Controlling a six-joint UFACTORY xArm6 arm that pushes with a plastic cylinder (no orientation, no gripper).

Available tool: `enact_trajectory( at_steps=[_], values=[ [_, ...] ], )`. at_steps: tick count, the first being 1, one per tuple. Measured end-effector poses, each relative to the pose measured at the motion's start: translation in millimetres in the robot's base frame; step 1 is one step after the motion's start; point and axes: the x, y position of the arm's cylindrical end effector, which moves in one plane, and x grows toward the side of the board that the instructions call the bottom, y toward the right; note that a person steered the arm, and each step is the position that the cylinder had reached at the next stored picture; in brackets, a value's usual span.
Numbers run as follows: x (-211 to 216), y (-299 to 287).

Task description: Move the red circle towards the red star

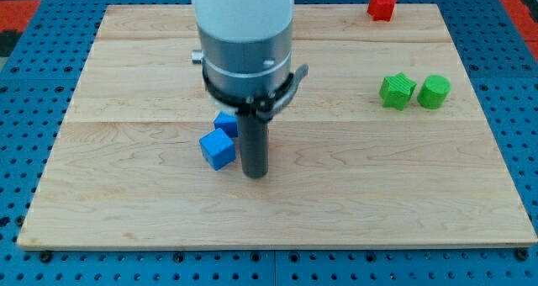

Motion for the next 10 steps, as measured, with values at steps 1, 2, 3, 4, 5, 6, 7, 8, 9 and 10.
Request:
enact_trajectory(
  at_steps=[1, 2, 3, 4, 5, 6, 7, 8, 9, 10],
  values=[
    [-49.8, 0.0],
    [-44.7, -31.1],
    [-78.5, -12.8],
    [-95.8, 57.9],
    [-98.2, 69.5],
    [-166.5, 71.1],
    [-202.4, 107.4],
    [-196.8, 58.5],
    [-218.2, 61.2],
    [-221.3, 143.1]
  ],
)
